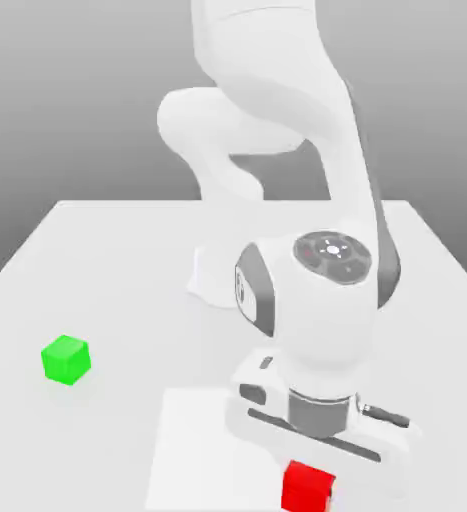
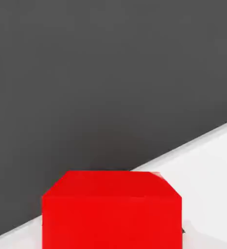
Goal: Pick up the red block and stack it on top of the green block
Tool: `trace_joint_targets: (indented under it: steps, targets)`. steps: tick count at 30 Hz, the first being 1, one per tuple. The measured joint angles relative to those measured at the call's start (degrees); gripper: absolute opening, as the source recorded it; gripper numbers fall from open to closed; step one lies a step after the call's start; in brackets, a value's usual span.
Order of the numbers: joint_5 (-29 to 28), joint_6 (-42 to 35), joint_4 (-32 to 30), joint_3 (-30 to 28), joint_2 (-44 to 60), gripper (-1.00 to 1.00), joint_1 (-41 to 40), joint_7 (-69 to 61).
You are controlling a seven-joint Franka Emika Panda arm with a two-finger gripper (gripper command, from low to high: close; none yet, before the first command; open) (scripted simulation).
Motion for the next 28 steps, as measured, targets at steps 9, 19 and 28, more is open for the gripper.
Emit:
trace_joint_targets:
  steps: [9,19,28]
  targets:
    - [6.58,-7.35,-7.39,-3.77,-14.53,-1.00,-7.09,5.60]
    - [8.65,-6.24,-21.44,-16.51,-28.06,-1.00,-28.04,29.17]
    - [14.63,6.11,-26.05,-18.90,-20.73,1.00,-35.37,36.45]
